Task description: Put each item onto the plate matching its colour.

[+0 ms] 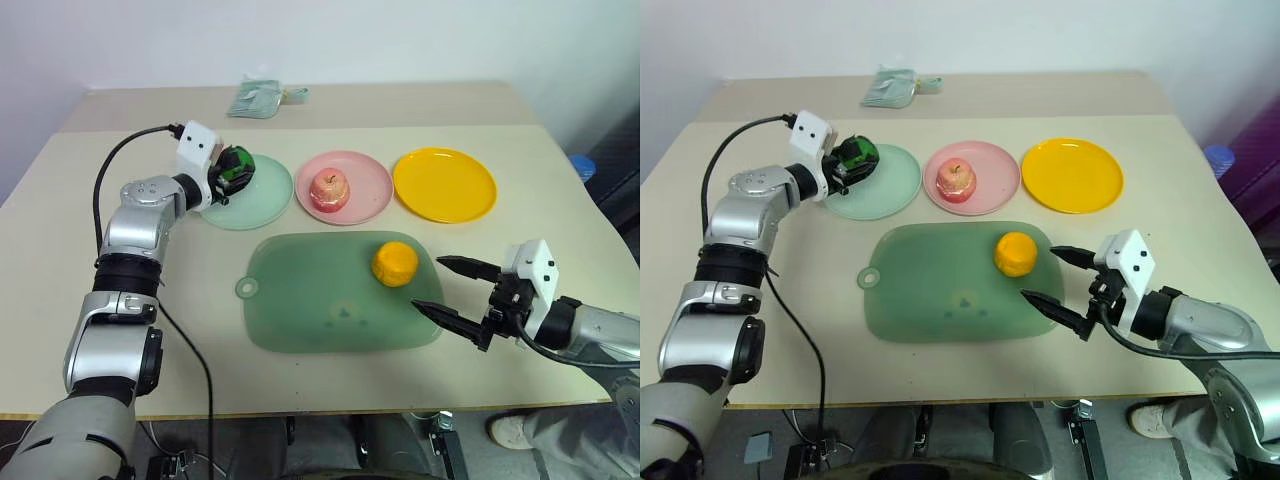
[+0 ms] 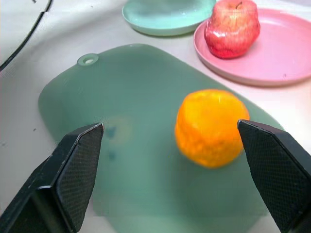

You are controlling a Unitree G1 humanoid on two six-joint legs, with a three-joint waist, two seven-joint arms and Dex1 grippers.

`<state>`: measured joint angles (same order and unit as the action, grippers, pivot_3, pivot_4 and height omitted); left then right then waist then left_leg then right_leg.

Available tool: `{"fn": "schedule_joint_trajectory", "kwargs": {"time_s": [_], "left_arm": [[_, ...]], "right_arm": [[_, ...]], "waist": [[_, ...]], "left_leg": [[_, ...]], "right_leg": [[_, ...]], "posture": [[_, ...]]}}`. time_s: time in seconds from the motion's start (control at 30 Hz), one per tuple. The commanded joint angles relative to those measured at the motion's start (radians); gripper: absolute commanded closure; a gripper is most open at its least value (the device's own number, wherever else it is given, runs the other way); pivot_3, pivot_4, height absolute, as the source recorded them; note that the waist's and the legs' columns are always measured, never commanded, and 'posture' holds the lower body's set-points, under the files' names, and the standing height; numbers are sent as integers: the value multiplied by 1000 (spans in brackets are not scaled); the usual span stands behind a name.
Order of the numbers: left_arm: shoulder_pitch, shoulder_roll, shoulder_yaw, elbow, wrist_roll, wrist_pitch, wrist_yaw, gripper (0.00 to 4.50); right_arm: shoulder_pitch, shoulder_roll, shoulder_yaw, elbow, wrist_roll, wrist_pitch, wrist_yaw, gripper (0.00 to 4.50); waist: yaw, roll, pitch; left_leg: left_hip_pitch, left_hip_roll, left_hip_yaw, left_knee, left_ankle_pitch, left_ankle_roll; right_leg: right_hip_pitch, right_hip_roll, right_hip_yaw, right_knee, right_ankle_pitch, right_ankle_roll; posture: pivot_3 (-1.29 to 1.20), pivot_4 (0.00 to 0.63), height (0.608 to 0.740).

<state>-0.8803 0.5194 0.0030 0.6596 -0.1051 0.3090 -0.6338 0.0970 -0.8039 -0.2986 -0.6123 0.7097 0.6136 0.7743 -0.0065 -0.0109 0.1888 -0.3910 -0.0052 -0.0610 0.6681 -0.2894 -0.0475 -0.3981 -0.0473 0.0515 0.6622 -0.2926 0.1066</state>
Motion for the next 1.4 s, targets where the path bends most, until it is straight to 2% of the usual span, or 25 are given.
{"fn": "schedule_joint_trajectory", "kwargs": {"time_s": [0.03,0.13,0.27,0.33,0.4,0.5,0.67,0.83,0.87,0.93,0.97,1.0,1.13,1.2,1.4], "left_arm": [[-40,-14,0,65,19,-74,-2,1228],[-41,-15,18,63,0,-83,-22,63],[1,12,63,-37,-27,-154,-38,63],[57,44,80,-140,-61,-149,-102,63],[156,84,73,-298,-95,-169,-197,63],[355,143,44,-616,-235,-52,-366,63],[601,189,-37,-943,-302,44,-441,63],[756,138,-95,-1094,-265,42,-351,63],[773,126,-98,-1105,-258,44,-327,0],[804,110,-96,-1117,-246,41,-291,0],[821,104,-91,-1124,-241,41,-273,0],[841,91,-83,-1135,-237,36,-246,0],[896,36,-54,-1167,-236,24,-149,0],[904,6,-38,-1160,-227,28,-92,0],[894,-38,-29,-1142,-177,21,10,0]], "right_arm": [[-42,16,8,21,-12,-10,-24,0],[-81,14,7,47,15,38,-51,0],[-106,20,39,8,0,42,-72,0],[-125,25,78,5,-20,37,-79,0],[-149,41,129,25,-54,26,-89,0],[-195,62,215,121,-165,-23,-106,0],[-250,109,271,268,-267,-108,-102,0],[-269,153,299,335,-302,-155,-83,0],[-272,166,292,334,-294,-151,-86,579],[-282,189,268,320,-268,-132,-94,1354],[-293,203,250,314,-253,-122,-105,1699],[-315,223,226,313,-230,-109,-125,1785],[-444,285,158,371,-206,-75,-220,1785],[-546,301,164,476,-276,-82,-298,1785],[-856,357,206,1007,-489,-162,-512,1785]], "waist": [[8,-2,1],[12,-2,1],[12,-2,1],[4,-2,1],[-13,-1,0],[-19,0,0],[-2,-1,0],[-6,0,0],[-7,0,0],[-8,0,0],[-8,0,0],[-11,0,0],[-10,1,0],[-10,1,0],[-7,1,-1]], "left_leg": [[-1,0,0,0,0,0],[-1,0,0,1,0,0],[-2,1,0,0,0,0],[-2,1,0,0,0,0],[-2,1,0,-1,0,0],[-1,2,2,-2,0,0],[-1,3,2,-1,0,-1],[0,3,1,-1,0,0],[0,3,2,-1,0,0],[0,3,1,-1,0,0],[0,3,1,-1,0,0],[0,3,1,-1,0,0],[0,4,2,-1,0,0],[0,4,1,-1,0,0],[0,2,3,-1,0,-1]], "right_leg": [[0,0,0,0,0,0],[-1,0,0,0,0,0],[-2,1,0,1,0,0],[-4,1,1,1,0,0],[-4,1,1,2,0,0],[-5,1,2,2,0,0],[-4,-1,3,2,0,0],[-3,-1,2,1,0,0],[-3,-1,2,1,0,0],[-3,0,2,2,0,0],[-3,0,2,2,0,0],[-3,1,2,2,0,0],[-3,0,3,2,0,0],[-3,0,3,2,0,0],[-4,0,2,2,0,-1]], "posture": [[0,150,740],[0,150,740],[0,150,740],[0,150,740],[0,150,740],[0,150,740],[0,150,740],[0,150,740],[0,150,740],[0,150,740],[0,150,740],[0,150,740],[0,150,740],[0,150,740],[0,150,740]]}}
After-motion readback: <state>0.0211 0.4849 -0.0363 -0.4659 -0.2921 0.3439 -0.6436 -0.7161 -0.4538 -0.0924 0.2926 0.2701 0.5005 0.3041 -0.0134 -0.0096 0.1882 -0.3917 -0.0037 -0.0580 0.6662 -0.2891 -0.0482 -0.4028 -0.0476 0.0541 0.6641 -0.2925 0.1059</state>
